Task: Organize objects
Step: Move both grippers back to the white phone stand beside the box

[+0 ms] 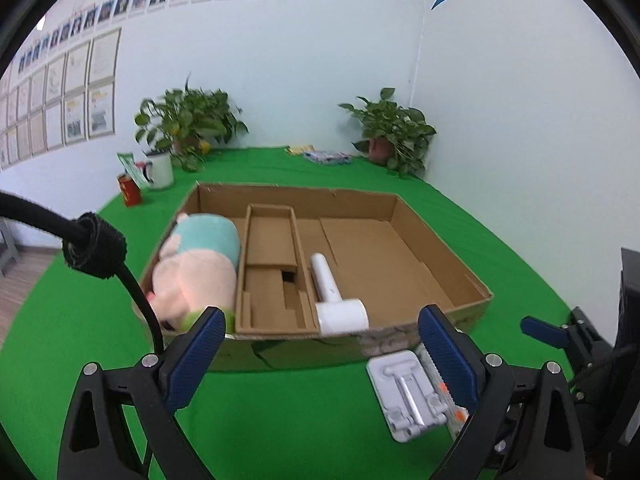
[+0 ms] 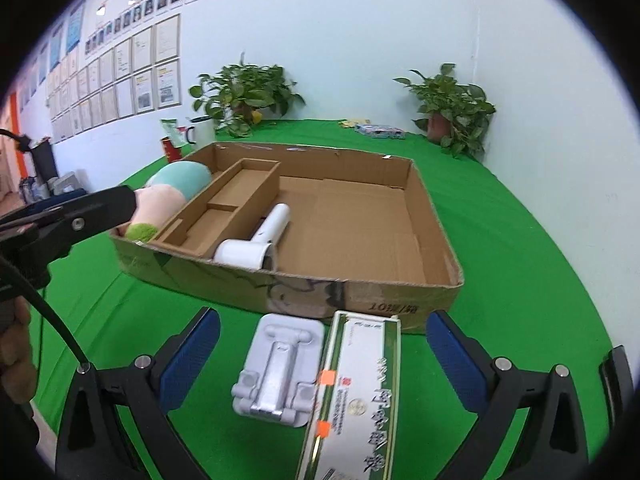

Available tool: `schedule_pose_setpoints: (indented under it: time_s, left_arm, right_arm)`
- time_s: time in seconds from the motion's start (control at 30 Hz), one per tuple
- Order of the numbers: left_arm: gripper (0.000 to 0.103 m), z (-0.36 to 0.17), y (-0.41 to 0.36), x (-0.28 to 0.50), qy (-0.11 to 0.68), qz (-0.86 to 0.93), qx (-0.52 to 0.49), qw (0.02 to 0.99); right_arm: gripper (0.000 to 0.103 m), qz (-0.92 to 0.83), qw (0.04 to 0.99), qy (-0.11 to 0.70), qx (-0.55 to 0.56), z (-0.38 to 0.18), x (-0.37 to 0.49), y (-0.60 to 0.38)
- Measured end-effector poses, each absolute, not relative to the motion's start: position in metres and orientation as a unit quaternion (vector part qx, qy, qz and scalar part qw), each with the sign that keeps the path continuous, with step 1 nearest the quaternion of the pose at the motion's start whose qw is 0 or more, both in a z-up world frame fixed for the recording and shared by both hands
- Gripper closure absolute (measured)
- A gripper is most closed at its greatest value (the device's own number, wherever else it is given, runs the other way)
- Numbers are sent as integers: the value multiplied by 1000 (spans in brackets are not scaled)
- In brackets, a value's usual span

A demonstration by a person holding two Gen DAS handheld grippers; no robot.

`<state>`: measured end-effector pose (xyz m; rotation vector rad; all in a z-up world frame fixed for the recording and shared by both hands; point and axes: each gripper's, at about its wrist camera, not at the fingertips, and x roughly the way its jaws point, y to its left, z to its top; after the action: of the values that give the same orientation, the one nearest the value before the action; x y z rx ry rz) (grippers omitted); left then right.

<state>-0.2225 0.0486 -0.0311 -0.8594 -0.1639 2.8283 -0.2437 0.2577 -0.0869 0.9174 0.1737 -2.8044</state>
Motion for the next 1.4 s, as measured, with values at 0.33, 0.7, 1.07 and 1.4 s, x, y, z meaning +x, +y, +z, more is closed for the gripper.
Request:
schedule_pose_setpoints:
  time_s: [0.33,0.7,1.07,1.4]
  left_arm:
    - [16,-82,40,-232,-101,908,-374,159]
    - [29,-112,56,-250,-123,873,-424,205]
    - [29,-118,51,-259,-133,873,-424,201]
    - [29,-124,48,-261,-134,870,-430,204]
  right_arm:
    - [1,-920,266,40,284,-109,-188,247]
    - [1,-905,252,22,343,-141,-195,246]
    - [1,-909,252,4,332,-136,-191,258]
    - [1,-890,269,23,367,-154,-192,234]
